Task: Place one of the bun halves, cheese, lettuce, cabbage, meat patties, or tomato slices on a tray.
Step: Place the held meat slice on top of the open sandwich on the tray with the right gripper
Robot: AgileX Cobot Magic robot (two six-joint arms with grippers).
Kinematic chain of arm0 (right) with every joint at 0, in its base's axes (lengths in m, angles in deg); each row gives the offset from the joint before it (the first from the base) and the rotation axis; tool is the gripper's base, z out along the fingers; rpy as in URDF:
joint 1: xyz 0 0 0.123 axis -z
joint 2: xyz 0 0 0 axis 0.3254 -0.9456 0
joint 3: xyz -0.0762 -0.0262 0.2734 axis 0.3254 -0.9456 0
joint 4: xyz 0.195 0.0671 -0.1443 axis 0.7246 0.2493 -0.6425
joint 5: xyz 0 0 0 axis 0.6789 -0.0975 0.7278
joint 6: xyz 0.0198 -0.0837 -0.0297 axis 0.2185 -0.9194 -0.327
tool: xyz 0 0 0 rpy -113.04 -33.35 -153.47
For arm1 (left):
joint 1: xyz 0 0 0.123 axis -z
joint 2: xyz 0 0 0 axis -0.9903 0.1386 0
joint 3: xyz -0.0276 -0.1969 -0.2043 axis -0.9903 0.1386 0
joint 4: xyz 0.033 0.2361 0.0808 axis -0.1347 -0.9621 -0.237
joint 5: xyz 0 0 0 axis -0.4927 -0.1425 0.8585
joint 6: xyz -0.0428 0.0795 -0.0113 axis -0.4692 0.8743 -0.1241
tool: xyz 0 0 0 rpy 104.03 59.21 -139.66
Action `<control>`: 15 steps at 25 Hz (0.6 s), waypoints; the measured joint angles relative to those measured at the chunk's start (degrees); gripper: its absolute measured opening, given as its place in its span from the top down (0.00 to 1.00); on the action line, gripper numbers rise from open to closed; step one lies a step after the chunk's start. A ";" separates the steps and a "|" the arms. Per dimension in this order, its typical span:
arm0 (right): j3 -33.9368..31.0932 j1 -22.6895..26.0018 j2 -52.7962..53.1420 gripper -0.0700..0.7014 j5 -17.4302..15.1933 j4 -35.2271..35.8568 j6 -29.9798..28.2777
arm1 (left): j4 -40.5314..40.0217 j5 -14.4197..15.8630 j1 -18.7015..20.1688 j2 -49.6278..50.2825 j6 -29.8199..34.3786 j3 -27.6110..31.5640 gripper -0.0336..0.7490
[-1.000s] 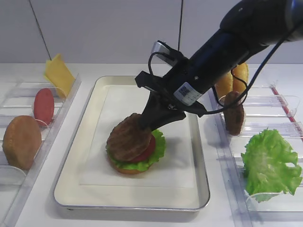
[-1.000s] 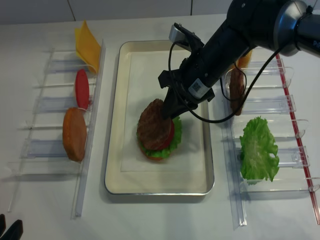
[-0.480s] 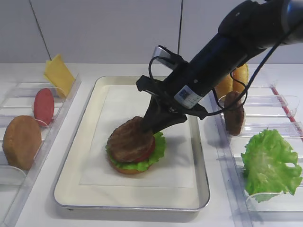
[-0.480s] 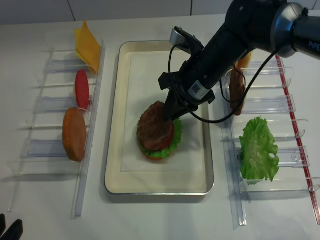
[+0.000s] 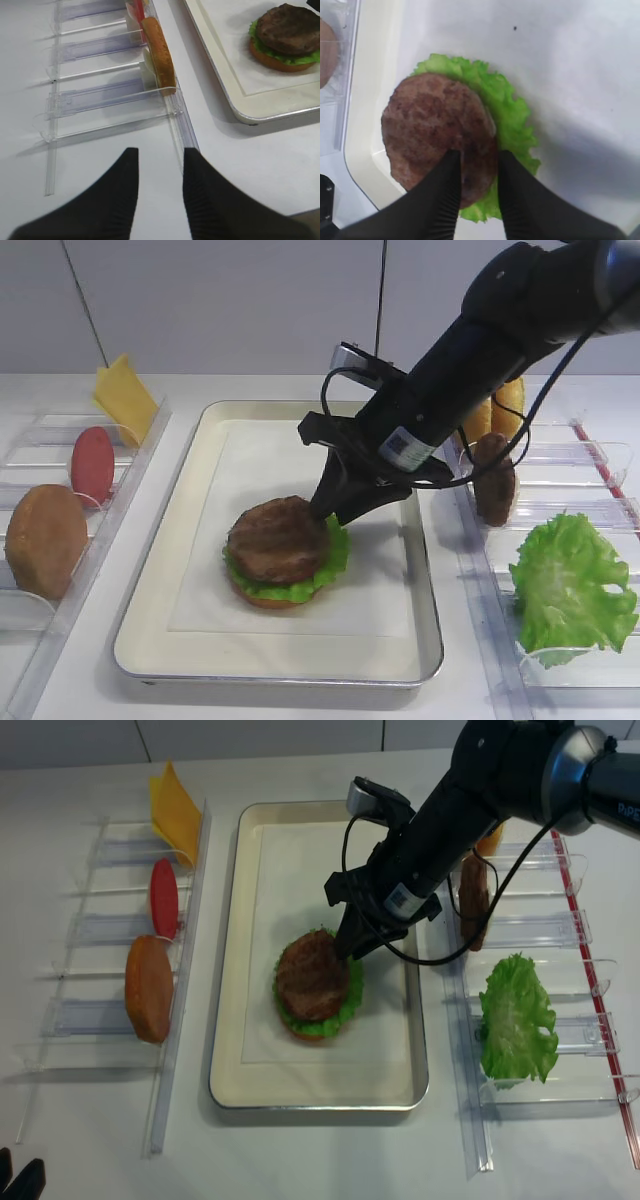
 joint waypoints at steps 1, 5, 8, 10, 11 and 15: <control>0.00 0.00 0.00 0.59 0.00 -0.14 0.00 | 0.00 0.00 0.00 0.00 0.00 0.00 0.70; 0.00 0.00 0.00 0.48 0.29 -0.50 0.08 | 0.00 0.00 0.00 0.00 0.00 0.00 0.70; 1.83 0.00 0.00 0.44 -0.22 -4.02 2.49 | 0.00 0.00 0.00 0.00 0.00 0.00 0.70; 4.52 0.00 0.00 0.43 -2.18 -8.74 5.81 | 0.00 0.00 0.00 0.00 0.00 0.00 0.70; 6.17 0.00 0.12 0.43 -3.23 -11.06 7.93 | 0.00 0.00 0.00 0.00 0.00 0.00 0.70; 12.73 0.00 0.85 0.43 -10.09 -20.24 15.23 | 0.00 0.00 0.00 0.00 0.00 0.00 0.70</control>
